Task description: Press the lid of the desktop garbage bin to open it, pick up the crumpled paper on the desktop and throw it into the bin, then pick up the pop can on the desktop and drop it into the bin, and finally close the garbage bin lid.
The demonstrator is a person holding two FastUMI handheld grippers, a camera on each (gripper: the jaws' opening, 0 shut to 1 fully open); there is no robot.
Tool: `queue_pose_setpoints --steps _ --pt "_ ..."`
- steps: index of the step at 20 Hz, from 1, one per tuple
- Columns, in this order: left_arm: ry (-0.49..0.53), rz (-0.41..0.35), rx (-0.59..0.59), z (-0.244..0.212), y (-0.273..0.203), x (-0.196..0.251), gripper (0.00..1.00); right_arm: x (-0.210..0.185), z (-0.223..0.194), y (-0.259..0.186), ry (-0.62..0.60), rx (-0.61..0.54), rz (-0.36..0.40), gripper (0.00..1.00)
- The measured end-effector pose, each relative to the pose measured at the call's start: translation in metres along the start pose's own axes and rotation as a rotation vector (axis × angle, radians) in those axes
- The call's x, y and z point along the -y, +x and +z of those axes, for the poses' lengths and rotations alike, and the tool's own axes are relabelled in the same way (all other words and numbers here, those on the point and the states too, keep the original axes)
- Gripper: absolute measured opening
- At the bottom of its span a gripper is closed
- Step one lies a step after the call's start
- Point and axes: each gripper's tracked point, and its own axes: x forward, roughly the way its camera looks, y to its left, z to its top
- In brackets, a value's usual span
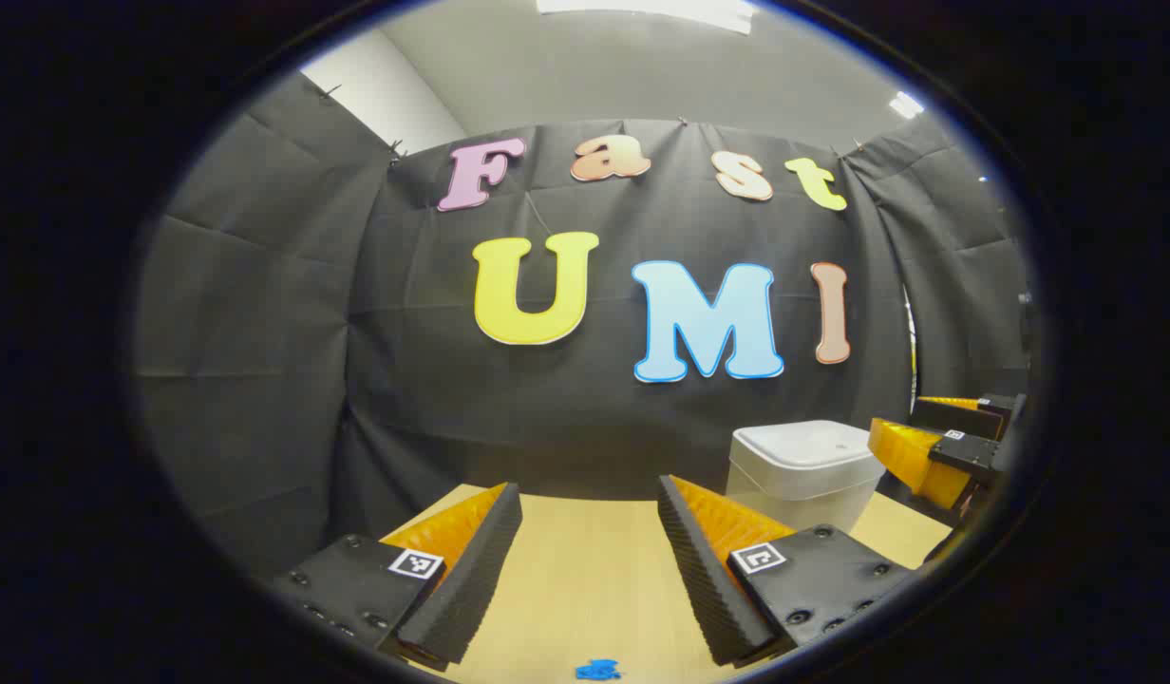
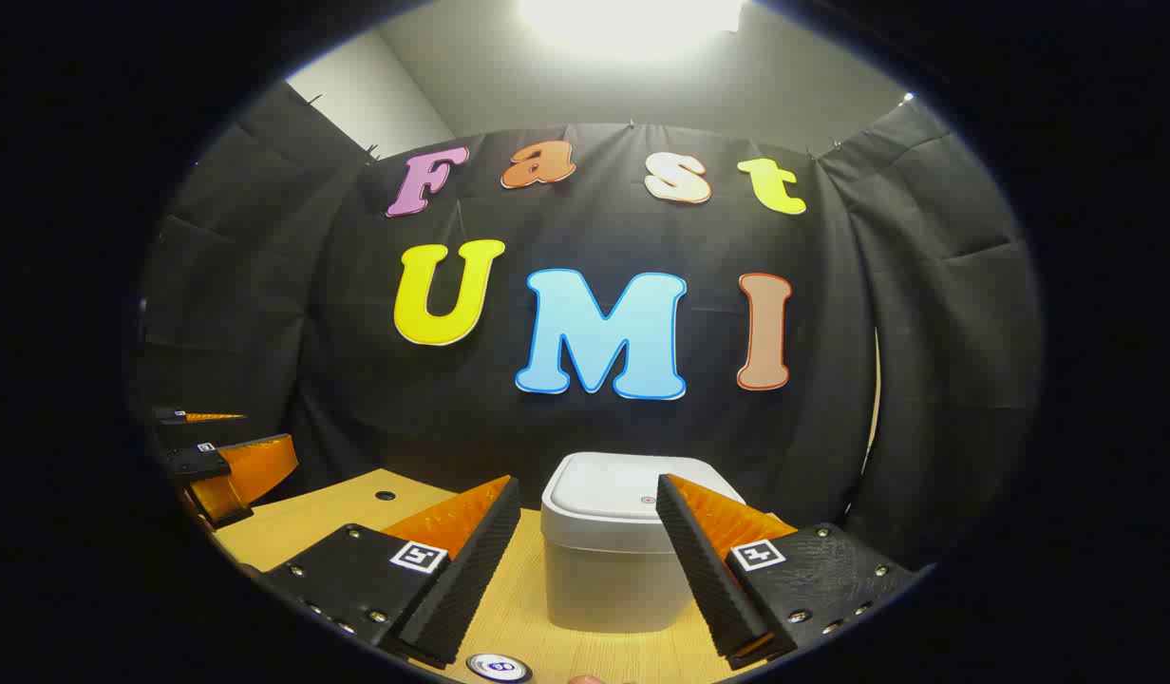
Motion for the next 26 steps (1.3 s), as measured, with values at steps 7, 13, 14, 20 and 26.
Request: queue_pose_setpoints --steps 7,13,14,20,26 --pt "0.01 -0.023 0.007 0.001 0.013 0.006 0.94 0.005 -0.001 -0.002 -0.015 -0.007 -0.024 0.93" --pt "0.007 -0.054 -0.008 -0.005 0.022 0.014 0.94 0.01 -0.006 0.004 -0.013 -0.02 -0.04 0.93" --pt "0.003 -0.059 -0.011 -0.006 0.024 0.015 0.96 0.013 -0.009 0.007 -0.013 -0.025 -0.046 0.93" --pt "0.0 -0.059 -0.037 -0.016 0.036 0.014 0.94 0.025 -0.02 0.033 0.0 -0.064 -0.071 0.93" --pt "0.008 -0.057 -0.051 -0.02 0.047 0.012 0.96 0.049 -0.023 0.066 0.033 -0.061 -0.149 0.48"
